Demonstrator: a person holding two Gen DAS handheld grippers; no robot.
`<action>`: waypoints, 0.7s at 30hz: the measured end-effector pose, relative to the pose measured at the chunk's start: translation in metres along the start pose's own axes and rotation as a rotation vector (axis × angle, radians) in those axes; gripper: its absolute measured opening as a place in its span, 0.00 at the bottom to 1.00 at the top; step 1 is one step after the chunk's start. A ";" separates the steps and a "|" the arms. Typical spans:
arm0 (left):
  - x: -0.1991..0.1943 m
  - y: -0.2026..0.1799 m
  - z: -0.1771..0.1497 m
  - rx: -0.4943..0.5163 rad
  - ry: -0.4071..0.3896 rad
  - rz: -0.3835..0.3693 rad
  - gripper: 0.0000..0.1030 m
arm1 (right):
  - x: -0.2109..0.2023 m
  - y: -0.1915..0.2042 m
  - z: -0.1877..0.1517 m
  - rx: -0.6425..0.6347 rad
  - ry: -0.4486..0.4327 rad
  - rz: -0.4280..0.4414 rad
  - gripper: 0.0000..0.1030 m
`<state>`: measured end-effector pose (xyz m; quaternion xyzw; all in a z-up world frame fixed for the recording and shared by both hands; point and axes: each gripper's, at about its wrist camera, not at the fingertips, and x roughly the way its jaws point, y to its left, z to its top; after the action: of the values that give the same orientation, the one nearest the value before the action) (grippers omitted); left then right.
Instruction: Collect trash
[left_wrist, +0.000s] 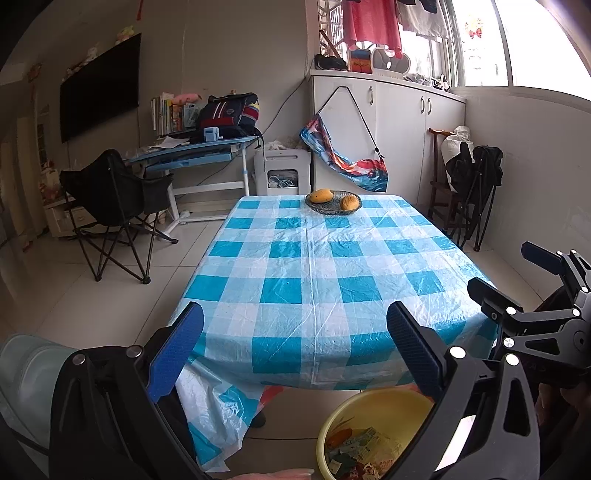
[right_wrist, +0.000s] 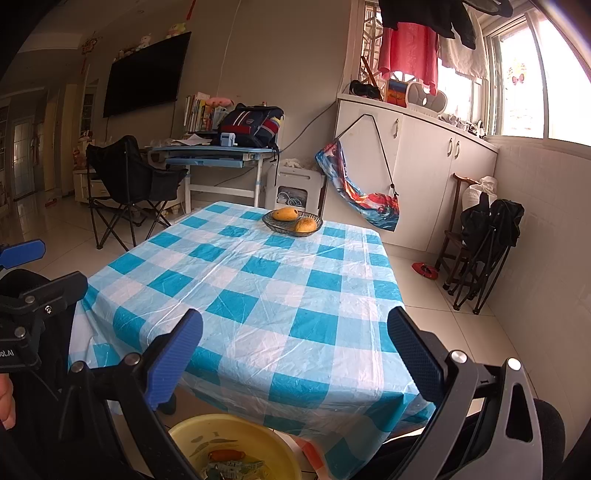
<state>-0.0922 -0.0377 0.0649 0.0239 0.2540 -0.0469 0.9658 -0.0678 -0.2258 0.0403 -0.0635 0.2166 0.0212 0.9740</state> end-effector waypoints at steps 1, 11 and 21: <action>0.000 0.001 0.000 0.000 0.002 -0.001 0.93 | 0.000 0.000 0.000 0.000 0.000 0.000 0.93; 0.001 0.001 -0.001 -0.001 0.006 -0.002 0.93 | 0.000 0.002 -0.001 -0.005 0.002 0.003 0.93; 0.005 0.004 -0.002 -0.018 0.020 -0.017 0.93 | 0.002 0.004 -0.003 -0.020 0.010 0.015 0.93</action>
<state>-0.0884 -0.0343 0.0608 0.0133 0.2641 -0.0526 0.9630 -0.0675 -0.2224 0.0362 -0.0718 0.2217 0.0304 0.9720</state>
